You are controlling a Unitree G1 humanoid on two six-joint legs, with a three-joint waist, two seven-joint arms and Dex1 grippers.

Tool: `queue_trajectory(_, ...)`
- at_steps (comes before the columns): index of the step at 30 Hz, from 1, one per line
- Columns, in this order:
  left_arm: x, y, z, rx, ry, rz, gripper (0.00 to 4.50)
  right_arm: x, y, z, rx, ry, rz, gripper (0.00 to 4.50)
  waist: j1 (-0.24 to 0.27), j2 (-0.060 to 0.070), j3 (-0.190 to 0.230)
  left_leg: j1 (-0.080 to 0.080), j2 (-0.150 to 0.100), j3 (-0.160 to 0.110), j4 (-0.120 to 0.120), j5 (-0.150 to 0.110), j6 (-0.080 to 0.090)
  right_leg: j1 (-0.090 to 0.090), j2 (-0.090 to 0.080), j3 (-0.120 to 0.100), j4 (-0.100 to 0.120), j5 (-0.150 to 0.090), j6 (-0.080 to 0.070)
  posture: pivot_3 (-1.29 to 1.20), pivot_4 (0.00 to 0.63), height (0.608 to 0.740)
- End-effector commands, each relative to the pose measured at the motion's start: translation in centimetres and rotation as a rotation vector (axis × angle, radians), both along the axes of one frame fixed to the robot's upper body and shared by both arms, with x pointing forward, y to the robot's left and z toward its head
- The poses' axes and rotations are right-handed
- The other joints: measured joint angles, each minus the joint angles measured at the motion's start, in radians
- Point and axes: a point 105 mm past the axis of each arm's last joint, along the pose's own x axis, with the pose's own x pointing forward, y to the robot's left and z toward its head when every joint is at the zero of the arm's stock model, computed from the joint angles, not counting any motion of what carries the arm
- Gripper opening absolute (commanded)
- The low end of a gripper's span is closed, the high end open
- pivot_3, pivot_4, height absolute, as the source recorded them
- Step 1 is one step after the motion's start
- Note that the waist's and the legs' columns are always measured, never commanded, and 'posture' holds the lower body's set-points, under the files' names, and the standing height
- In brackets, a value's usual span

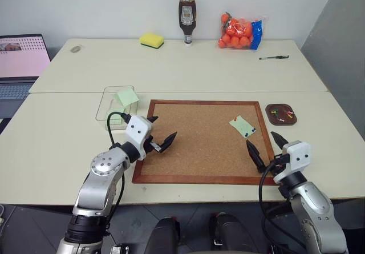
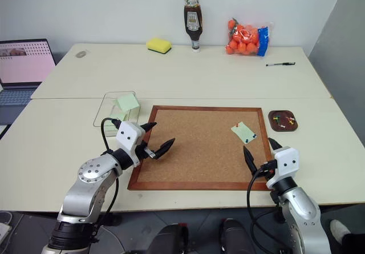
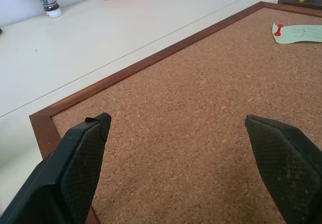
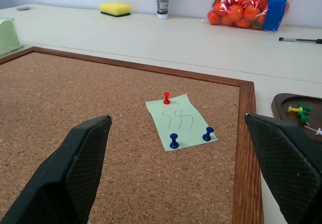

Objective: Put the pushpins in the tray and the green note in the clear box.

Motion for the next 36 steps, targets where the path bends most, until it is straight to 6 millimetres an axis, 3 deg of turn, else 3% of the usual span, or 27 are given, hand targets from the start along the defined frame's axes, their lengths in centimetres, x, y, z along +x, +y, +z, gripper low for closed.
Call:
queue_trajectory(1,-0.4,-0.6,0.8,-0.017,-0.041,-0.039,4.50,-0.1,-0.2,1.4,0.001,-0.050,-0.002,4.49,0.000,0.000,0.000,0.000,0.000,0.000,0.000,0.000,0.000,0.000,0.000,0.000,0.000,0.000,0.000,0.00,0.150,0.740)
queue_trajectory(8,0.3,0.1,1.2,0.010,-0.056,-0.014,4.50,-0.1,-0.3,1.3,0.003,-0.047,-0.010,4.49,0.000,0.000,0.000,0.000,0.000,0.000,0.000,0.000,0.000,0.000,0.000,0.000,0.000,0.000,0.000,0.00,0.150,0.740)
queue_trajectory(17,0.6,-0.9,3.4,-0.028,-0.124,-0.108,4.50,0.2,0.0,1.4,0.008,-0.046,-0.009,4.49,0.000,0.000,0.000,0.000,0.000,0.001,0.000,0.000,0.000,0.000,0.000,0.000,0.000,0.000,0.000,0.00,0.150,0.740)
queue_trajectory(26,0.6,-1.6,3.2,-0.032,-0.112,-0.149,4.50,0.7,-0.1,1.5,-0.004,-0.010,-0.007,4.49,0.000,0.000,0.000,0.000,0.000,0.000,0.000,0.000,0.000,0.000,0.000,0.000,0.000,0.000,0.001,0.00,0.150,0.740)
queue_trajectory(33,0.6,-2.2,1.9,0.024,-0.087,-0.186,3.28,1.6,0.4,2.1,-0.012,0.049,0.015,4.50,0.000,0.000,0.000,0.000,0.000,0.001,0.000,0.000,0.000,0.000,0.000,0.001,0.000,0.001,0.002,0.00,0.150,0.740)
queue_trajectory(36,0.7,-2.6,1.3,0.035,-0.061,-0.205,2.56,2.3,0.7,2.8,-0.011,0.075,0.024,4.50,0.000,0.000,0.000,0.000,0.000,0.001,0.000,0.000,0.000,0.000,0.000,0.001,0.000,0.001,0.002,0.00,0.150,0.740)
